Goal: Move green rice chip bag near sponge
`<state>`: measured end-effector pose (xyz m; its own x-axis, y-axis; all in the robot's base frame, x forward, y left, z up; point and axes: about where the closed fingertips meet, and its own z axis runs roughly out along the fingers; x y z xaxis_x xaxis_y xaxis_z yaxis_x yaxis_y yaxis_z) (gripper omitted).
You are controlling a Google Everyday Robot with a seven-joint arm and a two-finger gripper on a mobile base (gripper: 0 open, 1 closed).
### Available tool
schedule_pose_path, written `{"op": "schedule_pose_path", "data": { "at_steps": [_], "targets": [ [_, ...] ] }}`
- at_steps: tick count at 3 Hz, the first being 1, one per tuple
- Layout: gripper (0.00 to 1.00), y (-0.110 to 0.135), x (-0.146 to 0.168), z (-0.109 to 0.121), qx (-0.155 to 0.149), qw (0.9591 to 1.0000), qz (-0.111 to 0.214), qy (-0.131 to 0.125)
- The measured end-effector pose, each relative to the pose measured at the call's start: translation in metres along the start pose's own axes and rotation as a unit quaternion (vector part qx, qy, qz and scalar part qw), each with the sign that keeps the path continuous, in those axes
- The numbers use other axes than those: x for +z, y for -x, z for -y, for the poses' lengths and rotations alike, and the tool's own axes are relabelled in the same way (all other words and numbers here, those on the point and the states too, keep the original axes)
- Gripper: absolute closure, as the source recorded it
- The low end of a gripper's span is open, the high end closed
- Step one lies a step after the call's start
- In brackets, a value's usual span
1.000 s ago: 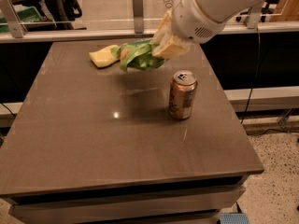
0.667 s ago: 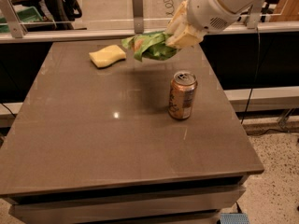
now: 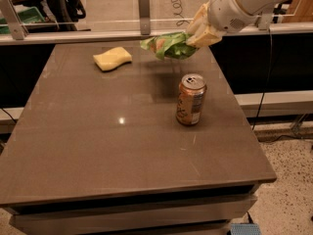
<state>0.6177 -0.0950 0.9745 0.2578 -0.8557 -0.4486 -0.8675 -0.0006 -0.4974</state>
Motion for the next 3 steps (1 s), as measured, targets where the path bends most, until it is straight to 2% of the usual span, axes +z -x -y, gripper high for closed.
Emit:
{"op": "schedule_pose_path", "data": {
  "at_steps": [2,3],
  "targets": [
    [1.0,-0.041,0.042,0.034,-0.006,0.9999,-0.001,0.012],
    [1.0,-0.043,0.07,0.04,-0.004,0.9999,0.011,0.009]
  ]
}}
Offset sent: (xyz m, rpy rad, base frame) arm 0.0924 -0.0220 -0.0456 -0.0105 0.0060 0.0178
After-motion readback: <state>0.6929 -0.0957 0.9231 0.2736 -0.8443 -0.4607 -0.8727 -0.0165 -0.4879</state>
